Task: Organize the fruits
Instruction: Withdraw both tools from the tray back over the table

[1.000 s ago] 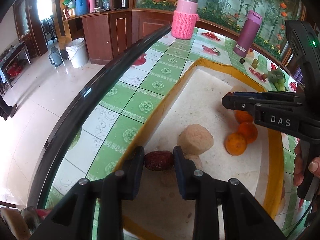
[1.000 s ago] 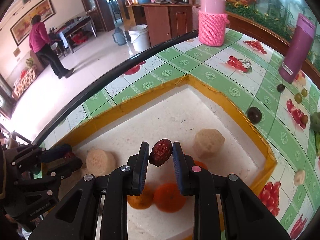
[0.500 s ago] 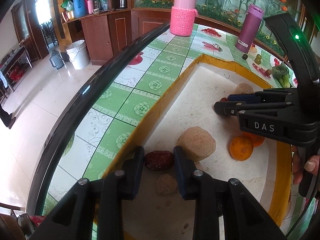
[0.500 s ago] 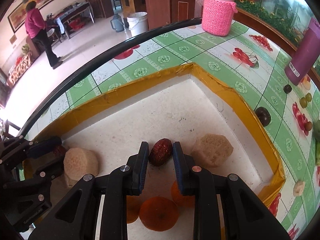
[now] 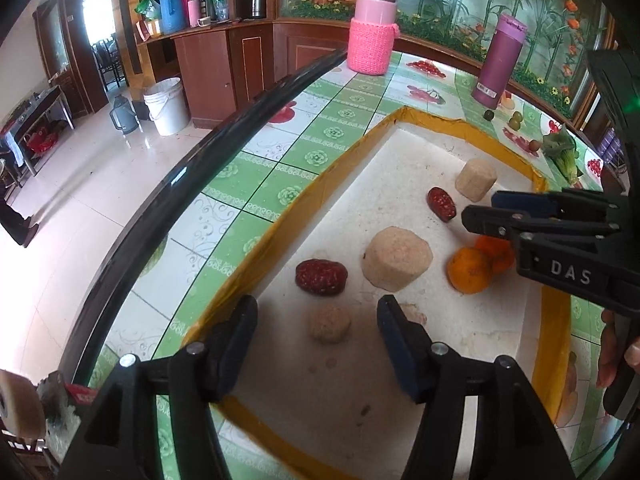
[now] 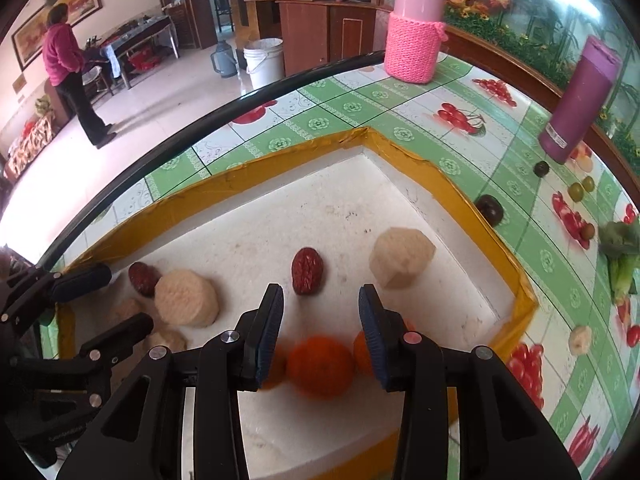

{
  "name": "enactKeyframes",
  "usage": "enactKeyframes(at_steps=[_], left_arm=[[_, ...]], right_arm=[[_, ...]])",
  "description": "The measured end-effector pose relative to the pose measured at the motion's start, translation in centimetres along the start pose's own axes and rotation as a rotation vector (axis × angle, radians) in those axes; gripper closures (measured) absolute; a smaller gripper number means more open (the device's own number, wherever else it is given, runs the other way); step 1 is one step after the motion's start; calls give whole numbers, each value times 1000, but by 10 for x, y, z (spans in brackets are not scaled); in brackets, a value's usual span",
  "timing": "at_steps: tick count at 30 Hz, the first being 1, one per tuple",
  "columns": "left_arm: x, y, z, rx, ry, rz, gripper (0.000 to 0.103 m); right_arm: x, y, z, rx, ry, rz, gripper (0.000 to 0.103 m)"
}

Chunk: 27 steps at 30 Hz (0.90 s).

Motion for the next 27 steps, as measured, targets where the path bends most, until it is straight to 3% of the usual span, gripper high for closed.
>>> enactKeyframes(at_steps=[3,11,17,27], left_arm=[[-2,9,2,21,-13,19,30],[-6,24,21,13,-45,30,27],[-4,26,54,-41,-88,30,27],[-4,17,134,-143,-215,-4,27]], right_arm=[[-10,14,6,2,-38,14,64],[-42,49,31,6,-140,55,61],[-81,62,65,-21,-221,39,59],[-153,63,157,-137,-419,-24,59]])
Point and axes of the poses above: each gripper's, at about its wrist camera, not at the fingertips, and y roughly against the way its jaws point, z to its right, x to its top, the point moved 7 cm from there along -y, roughly the way its jaws point, and after that the axes turned 14 degrees about -x, right-handed, at the moved point
